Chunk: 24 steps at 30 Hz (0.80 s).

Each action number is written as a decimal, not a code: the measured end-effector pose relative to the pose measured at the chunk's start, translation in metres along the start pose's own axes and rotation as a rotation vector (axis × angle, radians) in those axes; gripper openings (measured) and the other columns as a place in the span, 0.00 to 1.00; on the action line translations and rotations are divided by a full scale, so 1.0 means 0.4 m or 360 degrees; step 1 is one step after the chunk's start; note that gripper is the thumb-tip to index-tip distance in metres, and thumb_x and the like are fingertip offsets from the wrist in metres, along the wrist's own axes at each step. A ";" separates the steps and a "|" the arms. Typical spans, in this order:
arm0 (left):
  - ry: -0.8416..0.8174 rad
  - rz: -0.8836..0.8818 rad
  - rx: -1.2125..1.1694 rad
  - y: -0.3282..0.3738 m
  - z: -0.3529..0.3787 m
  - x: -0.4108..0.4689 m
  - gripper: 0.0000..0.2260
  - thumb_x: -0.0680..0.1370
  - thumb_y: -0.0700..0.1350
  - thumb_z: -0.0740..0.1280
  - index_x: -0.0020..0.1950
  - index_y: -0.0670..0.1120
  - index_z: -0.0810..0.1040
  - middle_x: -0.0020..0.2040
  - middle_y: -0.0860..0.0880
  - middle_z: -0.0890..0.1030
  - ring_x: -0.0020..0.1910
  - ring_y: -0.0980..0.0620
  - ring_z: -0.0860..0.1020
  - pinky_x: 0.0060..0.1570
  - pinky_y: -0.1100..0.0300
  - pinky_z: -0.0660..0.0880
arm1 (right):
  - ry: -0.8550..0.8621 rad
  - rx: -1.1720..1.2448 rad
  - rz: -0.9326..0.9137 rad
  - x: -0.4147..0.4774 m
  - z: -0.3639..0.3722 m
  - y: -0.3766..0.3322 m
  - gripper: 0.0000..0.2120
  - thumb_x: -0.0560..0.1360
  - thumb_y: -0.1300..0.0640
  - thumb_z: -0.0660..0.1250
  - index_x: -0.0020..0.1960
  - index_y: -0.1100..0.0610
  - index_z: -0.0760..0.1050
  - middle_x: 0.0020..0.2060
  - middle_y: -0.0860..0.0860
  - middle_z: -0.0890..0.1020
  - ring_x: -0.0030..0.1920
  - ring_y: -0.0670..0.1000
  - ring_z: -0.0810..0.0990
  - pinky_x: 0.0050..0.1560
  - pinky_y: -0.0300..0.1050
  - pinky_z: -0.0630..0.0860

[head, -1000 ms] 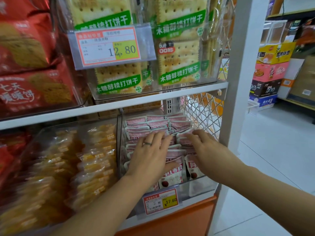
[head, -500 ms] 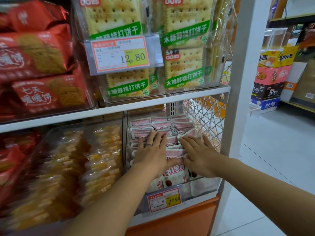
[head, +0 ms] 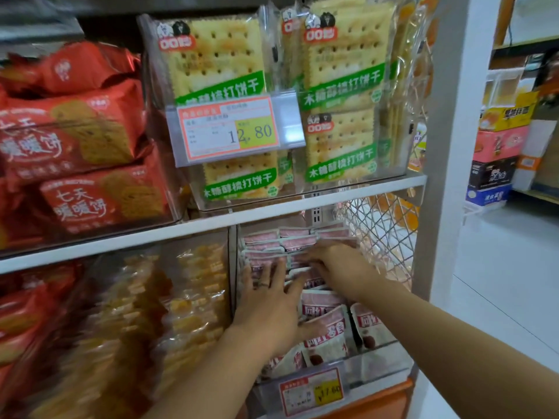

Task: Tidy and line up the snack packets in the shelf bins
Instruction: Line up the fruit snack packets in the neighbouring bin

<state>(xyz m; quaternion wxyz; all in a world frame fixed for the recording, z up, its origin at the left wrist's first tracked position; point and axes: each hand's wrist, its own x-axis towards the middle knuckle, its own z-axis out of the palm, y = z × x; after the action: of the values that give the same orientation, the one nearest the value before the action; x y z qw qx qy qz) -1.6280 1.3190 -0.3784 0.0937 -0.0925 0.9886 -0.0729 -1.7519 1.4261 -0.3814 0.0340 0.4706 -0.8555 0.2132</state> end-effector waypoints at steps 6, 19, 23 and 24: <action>-0.0012 -0.0015 -0.0019 -0.005 0.004 0.015 0.44 0.71 0.74 0.51 0.76 0.55 0.32 0.76 0.47 0.31 0.76 0.43 0.37 0.69 0.35 0.36 | -0.0061 0.0030 0.0158 0.027 -0.033 0.039 0.07 0.75 0.61 0.66 0.48 0.58 0.83 0.47 0.52 0.84 0.43 0.47 0.78 0.44 0.35 0.68; -0.0049 -0.0064 -0.0084 -0.005 0.004 0.023 0.45 0.70 0.75 0.54 0.78 0.52 0.43 0.76 0.49 0.31 0.76 0.44 0.37 0.68 0.34 0.34 | -0.0152 -0.0149 0.0206 0.043 -0.048 0.062 0.06 0.74 0.62 0.66 0.44 0.60 0.83 0.40 0.51 0.82 0.41 0.47 0.77 0.44 0.36 0.69; -0.0057 -0.0077 -0.0086 -0.002 0.009 0.030 0.46 0.70 0.75 0.53 0.77 0.52 0.40 0.75 0.49 0.30 0.76 0.44 0.37 0.67 0.35 0.33 | -0.0143 -0.0139 0.0142 0.043 -0.017 0.066 0.08 0.74 0.64 0.63 0.41 0.59 0.80 0.40 0.50 0.81 0.45 0.51 0.79 0.47 0.43 0.73; -0.0054 -0.0078 -0.0101 -0.003 0.010 0.031 0.46 0.70 0.75 0.53 0.77 0.52 0.39 0.75 0.49 0.30 0.76 0.44 0.37 0.67 0.35 0.32 | -0.0143 -0.0118 0.0130 0.044 -0.011 0.068 0.09 0.74 0.64 0.62 0.41 0.57 0.80 0.39 0.49 0.79 0.44 0.51 0.79 0.46 0.42 0.72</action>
<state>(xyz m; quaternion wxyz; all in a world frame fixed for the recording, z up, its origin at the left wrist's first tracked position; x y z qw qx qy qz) -1.6391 1.3150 -0.3843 0.1055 -0.1208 0.9862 -0.0421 -1.7846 1.4264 -0.3821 0.0044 0.4428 -0.8820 0.1612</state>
